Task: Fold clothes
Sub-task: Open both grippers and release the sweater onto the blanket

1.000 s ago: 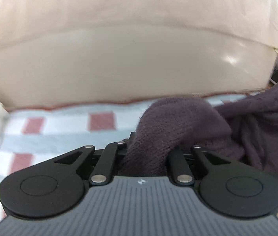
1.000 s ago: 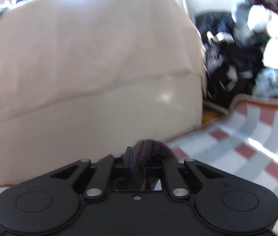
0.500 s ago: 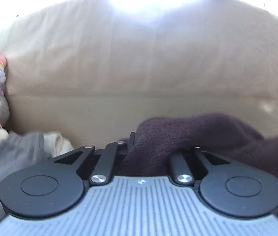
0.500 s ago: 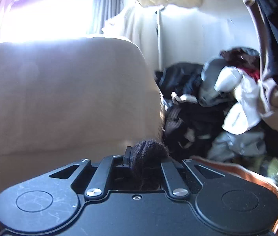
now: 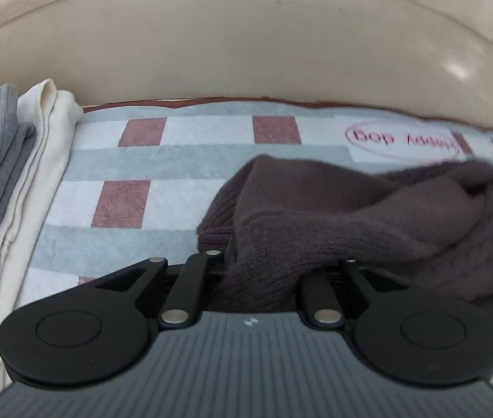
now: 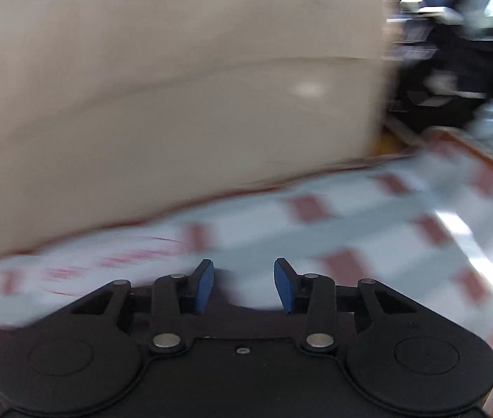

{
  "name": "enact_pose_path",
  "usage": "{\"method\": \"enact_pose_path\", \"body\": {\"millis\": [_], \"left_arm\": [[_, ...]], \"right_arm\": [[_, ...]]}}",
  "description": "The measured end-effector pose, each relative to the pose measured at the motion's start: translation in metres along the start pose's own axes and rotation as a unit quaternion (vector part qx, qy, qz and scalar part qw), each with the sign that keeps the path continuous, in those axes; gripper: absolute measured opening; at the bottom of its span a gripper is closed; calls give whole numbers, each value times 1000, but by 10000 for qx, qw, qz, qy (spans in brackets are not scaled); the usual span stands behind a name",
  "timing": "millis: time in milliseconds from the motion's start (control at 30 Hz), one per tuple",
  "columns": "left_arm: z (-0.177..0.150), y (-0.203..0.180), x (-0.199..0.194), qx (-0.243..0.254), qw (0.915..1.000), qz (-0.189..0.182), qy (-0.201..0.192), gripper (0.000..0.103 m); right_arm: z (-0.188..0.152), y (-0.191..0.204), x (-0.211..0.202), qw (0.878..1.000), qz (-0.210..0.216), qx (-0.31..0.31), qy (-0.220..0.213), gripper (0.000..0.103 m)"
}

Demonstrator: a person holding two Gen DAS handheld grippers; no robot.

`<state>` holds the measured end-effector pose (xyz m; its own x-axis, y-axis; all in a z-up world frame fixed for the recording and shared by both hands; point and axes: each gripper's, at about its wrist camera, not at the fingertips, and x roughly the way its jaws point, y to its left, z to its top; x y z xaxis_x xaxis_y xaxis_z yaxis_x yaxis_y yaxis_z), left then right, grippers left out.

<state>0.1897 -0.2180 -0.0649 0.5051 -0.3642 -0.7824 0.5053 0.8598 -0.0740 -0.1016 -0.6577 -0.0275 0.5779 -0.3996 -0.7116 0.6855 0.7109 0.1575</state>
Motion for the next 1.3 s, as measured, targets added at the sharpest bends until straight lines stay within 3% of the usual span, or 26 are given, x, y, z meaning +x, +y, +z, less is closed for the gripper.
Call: {"method": "enact_pose_path", "body": {"millis": [67,133,233,333,433,567,633,733,833,900,933,1000,1067,1167,1233,1300], "left_arm": [[-6,-6,0,-66,10000,23,-31,12],[-11,-9,5,-28,10000,81,15,12],[-20,-10,13,99,9997,189,146,13],[-26,-8,18,91,9994,205,279,14],[-27,-5,19,77,9992,205,345,16],[-25,-5,19,133,9990,209,383,16],[-23,-5,19,145,9990,196,375,16],[-22,-6,20,172,9989,247,351,16],[-21,-10,21,293,9982,382,347,16],[-19,-14,19,382,9979,437,285,16],[-17,-16,17,421,9978,454,230,15],[-12,-20,8,498,9976,469,68,15],[-9,-25,-3,667,9966,471,-115,15],[-2,-33,-3,1123,9911,707,-92,18],[2,-33,3,1161,9910,667,30,18],[6,-31,11,1082,9926,502,206,18]], "right_arm": [[0,25,23,9982,548,53,243,54],[-1,48,46,9927,1075,139,536,55],[-14,77,86,9744,1690,544,1378,55],[-40,90,113,9564,2017,917,1901,55],[-60,79,129,9481,2029,1337,2049,56],[-75,50,130,9158,2515,2399,2011,56],[-79,42,128,9043,2600,2763,1958,62],[-76,53,138,9232,2124,2548,1940,63],[-78,68,174,9351,1954,2241,1930,68],[-74,82,184,9481,1901,1895,1706,49],[-67,90,179,9545,2024,1642,1447,17],[-48,96,163,9554,2481,1345,874,16],[-29,80,150,9345,3119,1701,195,16],[-7,33,143,8770,3779,2878,-726,15],[5,13,143,8904,3319,2952,-995,18],[8,12,161,9348,2499,2437,-655,22]]}}
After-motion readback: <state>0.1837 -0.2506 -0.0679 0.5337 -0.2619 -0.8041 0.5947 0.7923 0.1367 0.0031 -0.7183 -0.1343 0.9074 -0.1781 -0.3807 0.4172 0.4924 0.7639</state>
